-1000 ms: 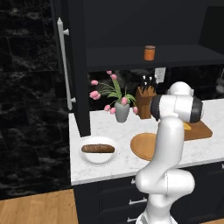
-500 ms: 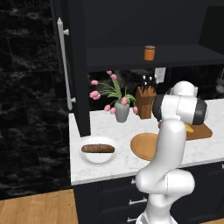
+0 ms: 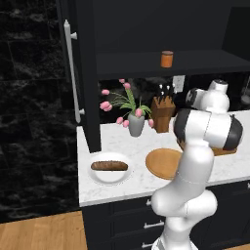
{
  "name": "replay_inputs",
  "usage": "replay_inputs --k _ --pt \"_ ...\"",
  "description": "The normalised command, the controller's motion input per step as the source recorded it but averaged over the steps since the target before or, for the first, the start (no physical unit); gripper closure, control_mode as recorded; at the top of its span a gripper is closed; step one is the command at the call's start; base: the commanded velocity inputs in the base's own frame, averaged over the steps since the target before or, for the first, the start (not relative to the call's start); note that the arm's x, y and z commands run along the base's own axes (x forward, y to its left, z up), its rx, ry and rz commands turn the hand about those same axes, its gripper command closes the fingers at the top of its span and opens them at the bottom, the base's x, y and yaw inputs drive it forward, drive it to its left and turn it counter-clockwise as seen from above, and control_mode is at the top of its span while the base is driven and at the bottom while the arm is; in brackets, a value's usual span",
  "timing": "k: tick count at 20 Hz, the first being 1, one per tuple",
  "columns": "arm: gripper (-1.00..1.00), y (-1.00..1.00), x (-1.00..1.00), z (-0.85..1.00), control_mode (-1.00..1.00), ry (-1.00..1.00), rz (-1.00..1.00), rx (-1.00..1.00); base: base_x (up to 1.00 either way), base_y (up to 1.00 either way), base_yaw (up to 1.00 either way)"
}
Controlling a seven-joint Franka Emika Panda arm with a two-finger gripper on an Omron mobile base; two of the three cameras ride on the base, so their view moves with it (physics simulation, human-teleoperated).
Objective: From the different types of pastries on the counter, select a croissant and place it on the cutting board. Then retrieve a jar of jam from the cabinet and place it alongside the croissant on the cutting board.
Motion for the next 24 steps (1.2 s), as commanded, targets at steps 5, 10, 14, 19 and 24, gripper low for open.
replay_inputs --k 5,10,14,19,24 --pt "-1.00 -0.02 -0.75 1.00 -1.00 -0.33 0.00 0.00 0.00 0.00 0.00" --pt "-1.00 0.00 -0.53 1.00 -1.00 -0.19 -0.11 0.05 0.00 0.00 0.00" --pt "-1.00 0.00 -0.61 0.88 -1.00 -0.13 -0.31 0.16 0.00 0.00 0.00" --pt "-1.00 0.08 -0.54 0.63 -1.00 -0.12 -0.47 0.13 0.00 0.00 0.00" --pt "-1.00 0.78 -0.69 0.86 -1.00 -0.34 -0.32 -0.01 0.00 0.00 0.00"
